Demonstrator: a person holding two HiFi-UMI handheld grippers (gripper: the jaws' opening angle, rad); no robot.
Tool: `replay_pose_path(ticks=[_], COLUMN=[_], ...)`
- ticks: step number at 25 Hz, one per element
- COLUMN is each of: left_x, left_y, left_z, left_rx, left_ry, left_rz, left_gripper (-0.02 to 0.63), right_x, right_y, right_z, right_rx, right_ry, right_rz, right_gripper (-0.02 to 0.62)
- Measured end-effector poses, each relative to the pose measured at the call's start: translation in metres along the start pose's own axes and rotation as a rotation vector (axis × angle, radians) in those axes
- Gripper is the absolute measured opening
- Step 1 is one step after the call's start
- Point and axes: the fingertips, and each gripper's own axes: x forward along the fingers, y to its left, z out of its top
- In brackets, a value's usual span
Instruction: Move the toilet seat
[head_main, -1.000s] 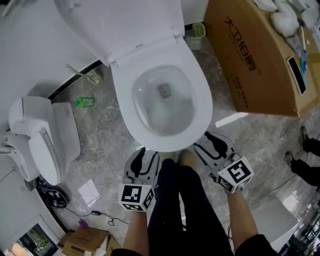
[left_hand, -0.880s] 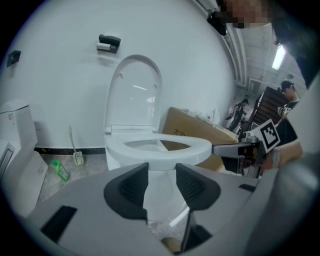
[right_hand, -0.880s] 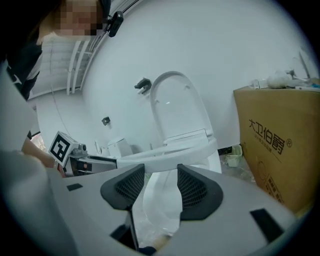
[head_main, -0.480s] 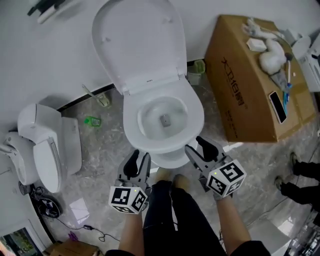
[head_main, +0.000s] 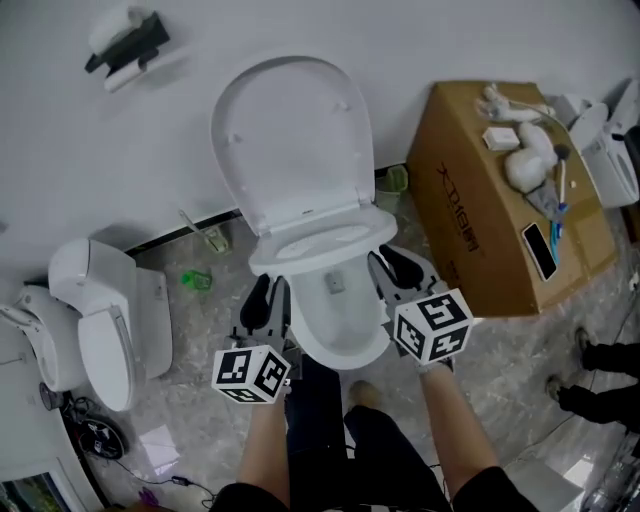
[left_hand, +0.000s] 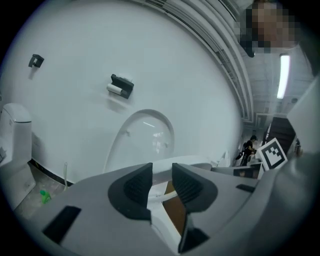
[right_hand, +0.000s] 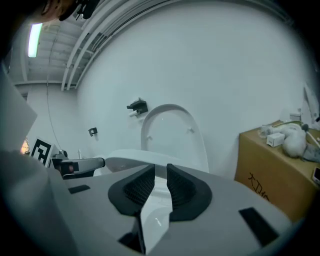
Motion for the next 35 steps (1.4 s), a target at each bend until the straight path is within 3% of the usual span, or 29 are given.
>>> replay_pose_path(ticks=[3, 10, 15, 35], left_x=[0.019, 0.059, 0.082, 0.171], left_y=[0.009, 0.029, 0.039, 0.089], left_z=[0.022, 0.059, 0.073, 0.122], left_rx=[0.021, 0.088, 0.113, 0.149], left_ry=[-0.017, 0.017, 0.028, 0.049], left_rz=[0.000, -0.045, -0.099, -0.157], left_gripper=[0.114, 0.063, 0.044, 0.015], right_x=[0.019, 0.061, 0.106, 0.201], right_y=[-0.006, -0.019, -0.009, -0.023], right_z=[0.024, 0.062, 0.070, 0.149], right_rx=[-0.027, 0.020, -0.107, -0.029], right_ry=[-0.013, -0.067, -0.004, -0.108], right_rz=[-0.014, -0.106, -0.144, -0.190], right_gripper=[0.075, 0.052, 0.026, 0.011])
